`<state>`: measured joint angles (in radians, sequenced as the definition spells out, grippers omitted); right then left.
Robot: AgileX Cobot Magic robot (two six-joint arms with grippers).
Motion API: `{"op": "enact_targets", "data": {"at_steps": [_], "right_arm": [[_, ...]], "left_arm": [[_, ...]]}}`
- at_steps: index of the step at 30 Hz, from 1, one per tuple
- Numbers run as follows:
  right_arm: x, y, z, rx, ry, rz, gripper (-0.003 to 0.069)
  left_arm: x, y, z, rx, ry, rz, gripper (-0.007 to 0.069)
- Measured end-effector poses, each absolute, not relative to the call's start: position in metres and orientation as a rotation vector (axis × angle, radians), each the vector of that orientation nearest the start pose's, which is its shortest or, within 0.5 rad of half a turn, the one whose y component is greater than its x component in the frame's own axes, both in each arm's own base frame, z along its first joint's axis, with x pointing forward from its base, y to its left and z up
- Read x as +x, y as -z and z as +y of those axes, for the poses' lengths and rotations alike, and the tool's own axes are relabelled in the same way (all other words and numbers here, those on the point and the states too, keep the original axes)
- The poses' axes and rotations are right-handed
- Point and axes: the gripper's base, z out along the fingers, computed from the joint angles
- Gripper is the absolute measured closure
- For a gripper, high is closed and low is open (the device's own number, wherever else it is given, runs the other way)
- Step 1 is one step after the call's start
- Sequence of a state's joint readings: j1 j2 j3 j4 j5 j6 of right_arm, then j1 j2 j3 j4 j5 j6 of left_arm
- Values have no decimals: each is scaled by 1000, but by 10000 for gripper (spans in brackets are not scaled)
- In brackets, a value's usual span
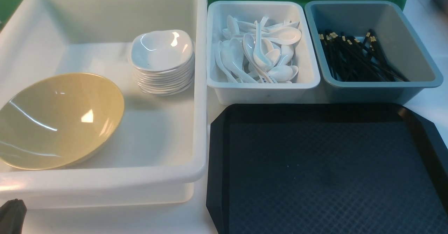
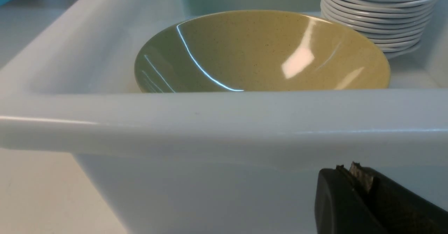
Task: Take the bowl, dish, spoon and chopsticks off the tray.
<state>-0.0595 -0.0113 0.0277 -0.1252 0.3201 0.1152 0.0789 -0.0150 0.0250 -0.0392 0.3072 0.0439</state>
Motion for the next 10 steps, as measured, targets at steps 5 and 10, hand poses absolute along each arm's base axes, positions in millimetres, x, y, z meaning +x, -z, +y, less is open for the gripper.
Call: {"op": "enact_targets", "data": {"at_steps": [5, 10], "right_arm": [[54, -176, -7, 79, 80, 1817, 529], [54, -176, -7, 79, 80, 1817, 524]], "left_arm": [[54, -178, 3, -57, -50, 1800, 633], [54, -178, 3, -57, -50, 1800, 633]]}}
